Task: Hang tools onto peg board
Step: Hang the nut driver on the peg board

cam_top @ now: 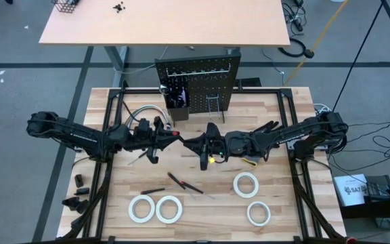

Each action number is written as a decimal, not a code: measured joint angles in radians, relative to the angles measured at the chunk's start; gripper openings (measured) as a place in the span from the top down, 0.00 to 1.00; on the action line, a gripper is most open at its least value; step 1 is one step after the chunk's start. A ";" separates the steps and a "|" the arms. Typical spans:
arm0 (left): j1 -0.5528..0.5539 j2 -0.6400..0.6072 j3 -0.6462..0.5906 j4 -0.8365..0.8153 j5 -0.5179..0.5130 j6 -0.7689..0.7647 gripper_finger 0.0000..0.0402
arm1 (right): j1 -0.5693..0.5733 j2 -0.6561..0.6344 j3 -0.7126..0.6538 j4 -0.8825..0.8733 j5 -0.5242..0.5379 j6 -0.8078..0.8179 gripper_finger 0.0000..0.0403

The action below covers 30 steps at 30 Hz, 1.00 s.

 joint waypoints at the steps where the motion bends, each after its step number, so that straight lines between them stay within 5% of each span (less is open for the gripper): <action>1: 0.000 0.000 0.000 0.000 -0.002 0.005 0.90 | -0.001 0.000 0.000 0.000 0.003 0.000 0.88; 9: 0.021 -0.022 0.000 -0.044 -0.017 0.005 0.90 | -0.026 -0.012 -0.001 -0.014 0.008 -0.081 0.70; 15: 0.061 -0.121 0.088 -0.370 -0.026 -0.001 0.90 | -0.057 -0.116 -0.001 -0.169 0.002 -0.117 0.61; 22: 0.137 -0.155 0.450 -0.972 -0.076 0.090 0.90 | -0.071 -0.244 -0.001 -0.448 0.114 -0.127 0.60; 30: 0.248 -0.050 0.850 -1.227 -0.122 0.225 0.90 | -0.077 -0.261 -0.001 -0.553 0.257 -0.124 0.61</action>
